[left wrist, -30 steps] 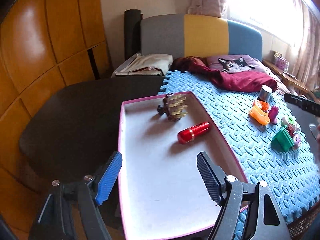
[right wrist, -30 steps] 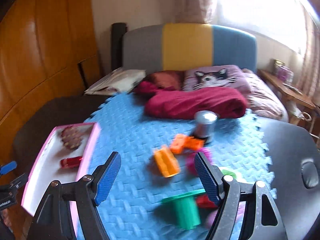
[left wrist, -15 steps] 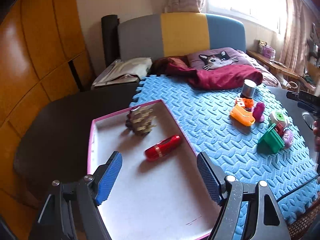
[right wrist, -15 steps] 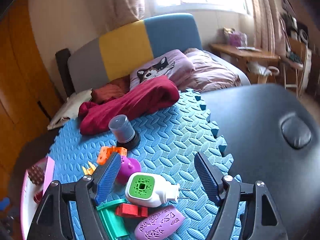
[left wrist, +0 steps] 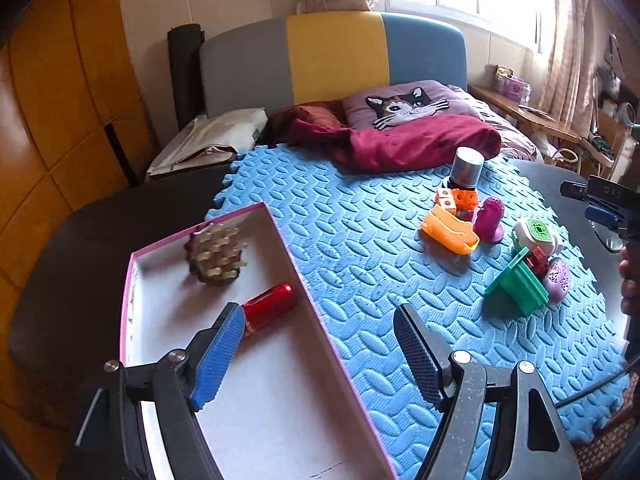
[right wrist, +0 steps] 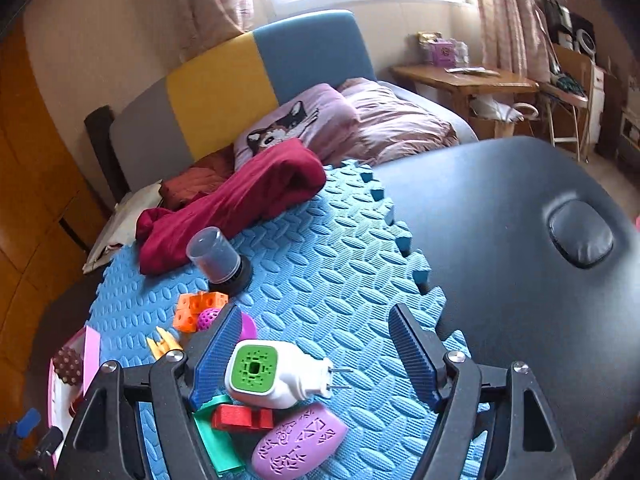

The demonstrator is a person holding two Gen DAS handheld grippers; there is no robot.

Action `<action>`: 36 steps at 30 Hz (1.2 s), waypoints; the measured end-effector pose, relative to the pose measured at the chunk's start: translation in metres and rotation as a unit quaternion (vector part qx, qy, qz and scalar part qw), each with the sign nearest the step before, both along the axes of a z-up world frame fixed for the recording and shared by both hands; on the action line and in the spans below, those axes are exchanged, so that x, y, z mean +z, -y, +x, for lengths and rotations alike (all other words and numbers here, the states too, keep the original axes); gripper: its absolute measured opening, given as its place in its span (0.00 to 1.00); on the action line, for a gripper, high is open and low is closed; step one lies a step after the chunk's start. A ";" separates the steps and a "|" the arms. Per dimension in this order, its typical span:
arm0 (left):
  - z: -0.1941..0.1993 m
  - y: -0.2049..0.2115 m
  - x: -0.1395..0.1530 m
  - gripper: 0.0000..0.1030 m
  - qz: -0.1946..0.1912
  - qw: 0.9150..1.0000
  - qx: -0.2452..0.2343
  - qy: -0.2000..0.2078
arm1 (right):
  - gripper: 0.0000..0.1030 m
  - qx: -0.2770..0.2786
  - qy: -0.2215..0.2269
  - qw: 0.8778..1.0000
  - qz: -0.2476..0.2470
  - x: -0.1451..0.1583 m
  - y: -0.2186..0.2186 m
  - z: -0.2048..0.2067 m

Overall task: Organize rigid objects
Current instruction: 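Move the left gripper back over the toys on the mat, then grasp the orange slide with the left gripper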

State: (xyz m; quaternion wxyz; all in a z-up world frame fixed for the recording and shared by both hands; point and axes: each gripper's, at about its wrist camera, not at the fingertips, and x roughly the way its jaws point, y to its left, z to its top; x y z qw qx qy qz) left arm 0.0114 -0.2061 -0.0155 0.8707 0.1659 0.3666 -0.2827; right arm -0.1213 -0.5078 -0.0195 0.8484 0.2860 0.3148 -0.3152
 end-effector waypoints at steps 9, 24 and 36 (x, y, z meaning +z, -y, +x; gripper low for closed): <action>0.005 0.041 -0.010 0.76 0.002 0.999 -0.035 -0.034 | 0.75 -0.014 0.014 0.999 0.033 -0.003 0.009 -0.007; 0.031 0.119 -0.031 0.83 -0.024 0.990 -0.056 -0.124 | 0.75 -0.013 0.033 0.998 0.048 0.000 0.012 -0.011; 0.069 0.175 -0.060 0.73 -0.033 0.985 -0.024 -0.169 | 0.75 -0.015 0.042 0.997 0.062 -0.003 0.016 -0.013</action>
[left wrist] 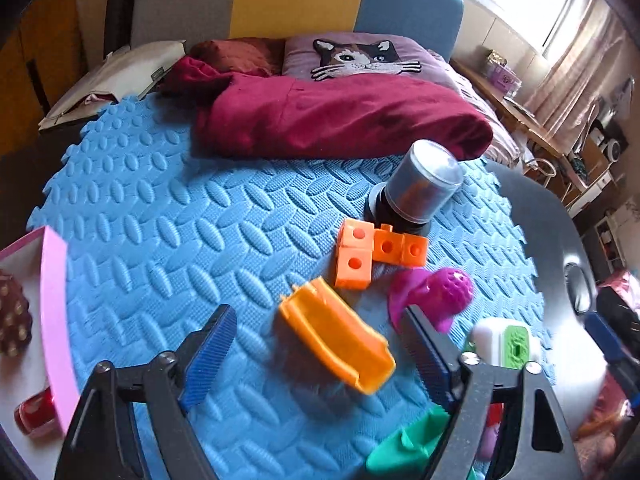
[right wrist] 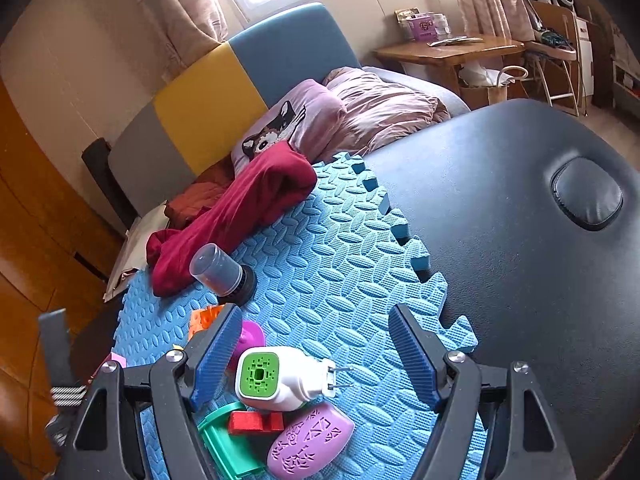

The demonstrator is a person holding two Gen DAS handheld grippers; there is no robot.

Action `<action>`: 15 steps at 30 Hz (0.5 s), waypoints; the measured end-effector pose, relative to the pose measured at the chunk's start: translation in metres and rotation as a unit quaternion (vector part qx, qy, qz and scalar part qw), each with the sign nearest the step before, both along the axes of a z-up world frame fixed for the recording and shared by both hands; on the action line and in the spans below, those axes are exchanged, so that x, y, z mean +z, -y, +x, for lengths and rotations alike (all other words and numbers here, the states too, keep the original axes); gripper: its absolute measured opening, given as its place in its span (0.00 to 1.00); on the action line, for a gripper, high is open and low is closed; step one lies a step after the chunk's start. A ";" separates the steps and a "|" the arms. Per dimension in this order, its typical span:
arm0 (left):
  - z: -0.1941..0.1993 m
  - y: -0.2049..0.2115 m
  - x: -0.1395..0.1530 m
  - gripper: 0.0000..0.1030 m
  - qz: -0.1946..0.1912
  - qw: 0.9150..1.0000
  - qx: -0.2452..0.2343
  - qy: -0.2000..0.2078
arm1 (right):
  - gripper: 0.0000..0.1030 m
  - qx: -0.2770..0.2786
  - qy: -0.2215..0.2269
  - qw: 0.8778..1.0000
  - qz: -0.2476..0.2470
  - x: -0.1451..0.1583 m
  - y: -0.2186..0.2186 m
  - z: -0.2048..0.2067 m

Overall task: Organize rigid objects
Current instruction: 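Grasp the orange slide with the left gripper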

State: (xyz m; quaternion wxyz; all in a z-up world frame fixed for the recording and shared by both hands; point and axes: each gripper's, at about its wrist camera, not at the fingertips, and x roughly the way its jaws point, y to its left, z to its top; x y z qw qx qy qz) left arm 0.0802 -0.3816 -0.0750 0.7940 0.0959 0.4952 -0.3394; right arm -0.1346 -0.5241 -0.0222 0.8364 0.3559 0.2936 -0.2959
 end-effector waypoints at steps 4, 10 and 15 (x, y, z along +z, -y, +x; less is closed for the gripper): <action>-0.010 0.004 -0.009 0.34 0.031 0.998 -0.022 0.056 | 0.75 -0.002 -0.002 1.000 0.004 -0.002 0.002 0.000; -0.017 -0.017 -0.010 0.26 0.026 0.996 -0.033 0.074 | 0.75 0.002 -0.009 1.000 -0.005 -0.001 0.000 0.003; -0.034 -0.035 -0.013 0.26 0.028 0.995 -0.044 0.086 | 0.75 0.008 -0.022 1.000 -0.007 -0.005 -0.001 0.006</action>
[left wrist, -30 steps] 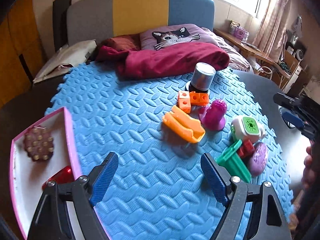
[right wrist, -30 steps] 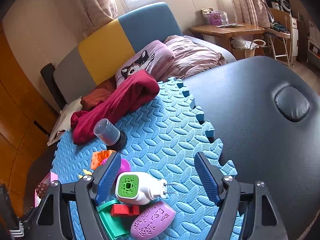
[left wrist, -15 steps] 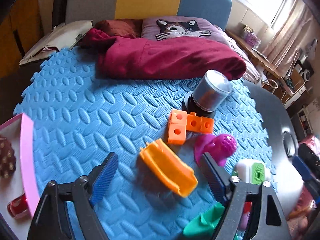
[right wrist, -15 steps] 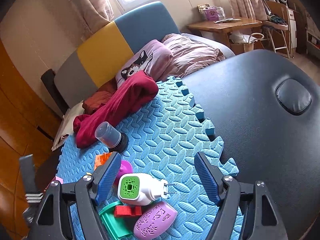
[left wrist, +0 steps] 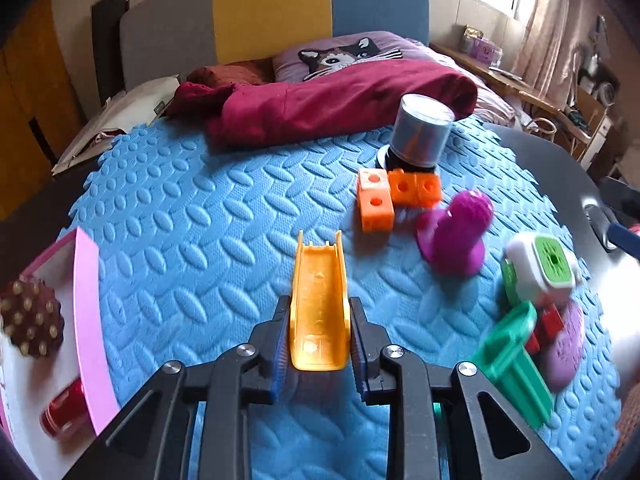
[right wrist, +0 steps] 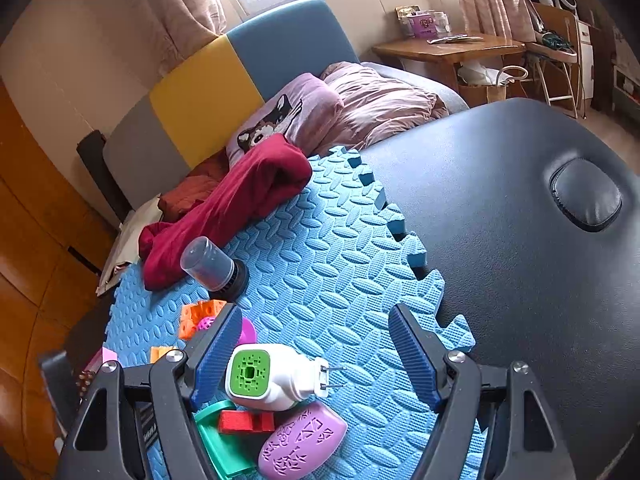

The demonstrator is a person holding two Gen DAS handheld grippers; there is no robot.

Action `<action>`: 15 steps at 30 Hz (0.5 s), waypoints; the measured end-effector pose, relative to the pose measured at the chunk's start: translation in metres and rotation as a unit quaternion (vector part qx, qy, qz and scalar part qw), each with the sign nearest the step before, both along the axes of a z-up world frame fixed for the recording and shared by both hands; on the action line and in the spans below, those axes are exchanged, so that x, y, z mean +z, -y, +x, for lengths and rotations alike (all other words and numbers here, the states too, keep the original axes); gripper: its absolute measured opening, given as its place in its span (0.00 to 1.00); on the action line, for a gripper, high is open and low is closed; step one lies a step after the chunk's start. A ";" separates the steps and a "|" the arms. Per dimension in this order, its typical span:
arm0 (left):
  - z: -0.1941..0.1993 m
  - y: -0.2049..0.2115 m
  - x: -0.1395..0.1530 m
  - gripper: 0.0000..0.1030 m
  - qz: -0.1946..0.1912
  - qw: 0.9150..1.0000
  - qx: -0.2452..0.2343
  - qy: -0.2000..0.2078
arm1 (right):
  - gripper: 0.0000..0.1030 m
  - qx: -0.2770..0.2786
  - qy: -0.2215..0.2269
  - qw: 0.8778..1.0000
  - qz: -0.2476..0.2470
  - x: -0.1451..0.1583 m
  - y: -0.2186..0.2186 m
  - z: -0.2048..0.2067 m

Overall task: Organize rigid objects
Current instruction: 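Grasp the orange slide with the left gripper, then carry the orange slide into the tray and release it while the right gripper grasps the grey-lidded cup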

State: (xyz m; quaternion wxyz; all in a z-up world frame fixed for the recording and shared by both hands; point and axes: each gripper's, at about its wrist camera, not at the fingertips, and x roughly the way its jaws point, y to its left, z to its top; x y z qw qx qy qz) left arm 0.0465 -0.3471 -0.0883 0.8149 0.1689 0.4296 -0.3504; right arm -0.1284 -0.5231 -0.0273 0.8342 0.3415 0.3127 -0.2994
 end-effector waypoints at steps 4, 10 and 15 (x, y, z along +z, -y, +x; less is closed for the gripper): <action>-0.004 -0.021 0.000 0.26 -0.024 0.999 0.010 -0.019 | 0.75 0.004 -0.010 1.000 -0.005 -0.002 -0.001 0.003; -0.010 -0.032 -0.001 0.26 -0.035 0.999 0.014 -0.020 | 0.75 0.031 -0.008 0.999 -0.022 0.001 -0.011 0.011; -0.008 -0.034 0.000 0.26 -0.041 0.999 0.011 -0.027 | 0.75 0.091 -0.003 0.995 -0.035 0.008 -0.027 0.034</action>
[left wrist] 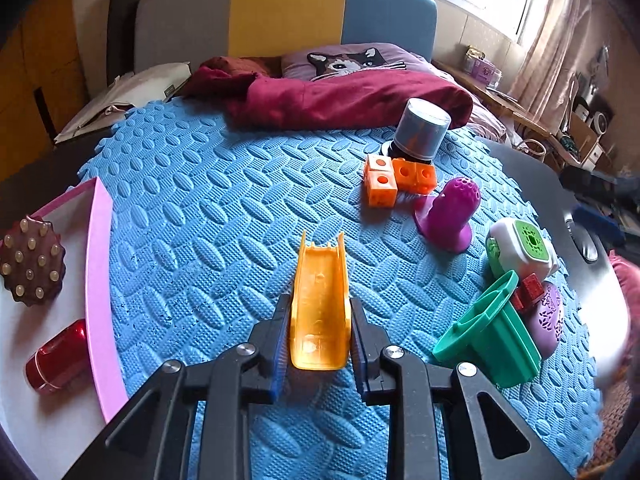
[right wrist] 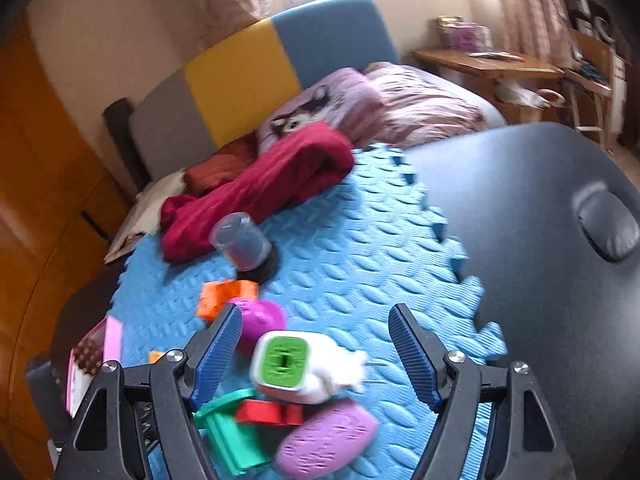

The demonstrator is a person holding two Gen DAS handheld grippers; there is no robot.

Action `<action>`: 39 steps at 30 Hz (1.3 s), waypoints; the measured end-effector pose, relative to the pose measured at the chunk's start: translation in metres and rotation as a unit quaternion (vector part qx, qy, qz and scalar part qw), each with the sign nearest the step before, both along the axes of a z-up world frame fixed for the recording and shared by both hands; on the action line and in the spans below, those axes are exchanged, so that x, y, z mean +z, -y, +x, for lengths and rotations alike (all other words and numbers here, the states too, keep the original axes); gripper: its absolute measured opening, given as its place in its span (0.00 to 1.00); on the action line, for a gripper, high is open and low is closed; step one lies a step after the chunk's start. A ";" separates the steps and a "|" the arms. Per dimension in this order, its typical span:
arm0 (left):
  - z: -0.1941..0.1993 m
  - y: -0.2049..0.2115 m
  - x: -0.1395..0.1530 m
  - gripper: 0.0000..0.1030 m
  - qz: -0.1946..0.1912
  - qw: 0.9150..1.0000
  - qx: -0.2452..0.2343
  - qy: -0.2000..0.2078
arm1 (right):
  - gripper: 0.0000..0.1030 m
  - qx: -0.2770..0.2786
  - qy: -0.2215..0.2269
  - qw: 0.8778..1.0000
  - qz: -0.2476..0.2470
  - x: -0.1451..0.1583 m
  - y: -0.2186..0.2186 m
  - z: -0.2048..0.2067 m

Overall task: Organize rigid objects
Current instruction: 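Carry the orange slide into the tray and release it while the right gripper grasps the grey-lidded cup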

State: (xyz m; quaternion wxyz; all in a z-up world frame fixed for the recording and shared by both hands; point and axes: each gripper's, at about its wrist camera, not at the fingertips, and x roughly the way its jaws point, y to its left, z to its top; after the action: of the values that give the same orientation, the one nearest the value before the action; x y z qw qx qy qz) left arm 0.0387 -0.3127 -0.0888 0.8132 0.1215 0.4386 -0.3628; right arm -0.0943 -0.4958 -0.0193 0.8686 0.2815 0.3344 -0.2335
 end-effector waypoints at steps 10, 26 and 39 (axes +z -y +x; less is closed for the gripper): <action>0.002 -0.006 0.000 0.26 -0.020 1.000 0.008 -0.009 | 0.78 0.078 -0.062 0.994 -0.044 0.008 0.000 0.109; 0.000 -0.011 0.000 0.26 -0.031 0.999 0.005 -0.005 | 0.42 0.052 -0.074 0.991 -0.102 0.015 0.003 0.123; -0.011 -0.050 0.040 0.26 -0.058 0.998 0.019 0.010 | 0.42 0.116 -0.007 0.992 -0.056 0.031 -0.056 0.049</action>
State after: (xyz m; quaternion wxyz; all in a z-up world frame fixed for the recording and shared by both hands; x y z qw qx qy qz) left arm 0.0282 -0.2630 -0.0486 0.8297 0.0689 0.4111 -0.3712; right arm -0.0453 -0.4401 0.0119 0.9019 0.1901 0.3570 -0.1519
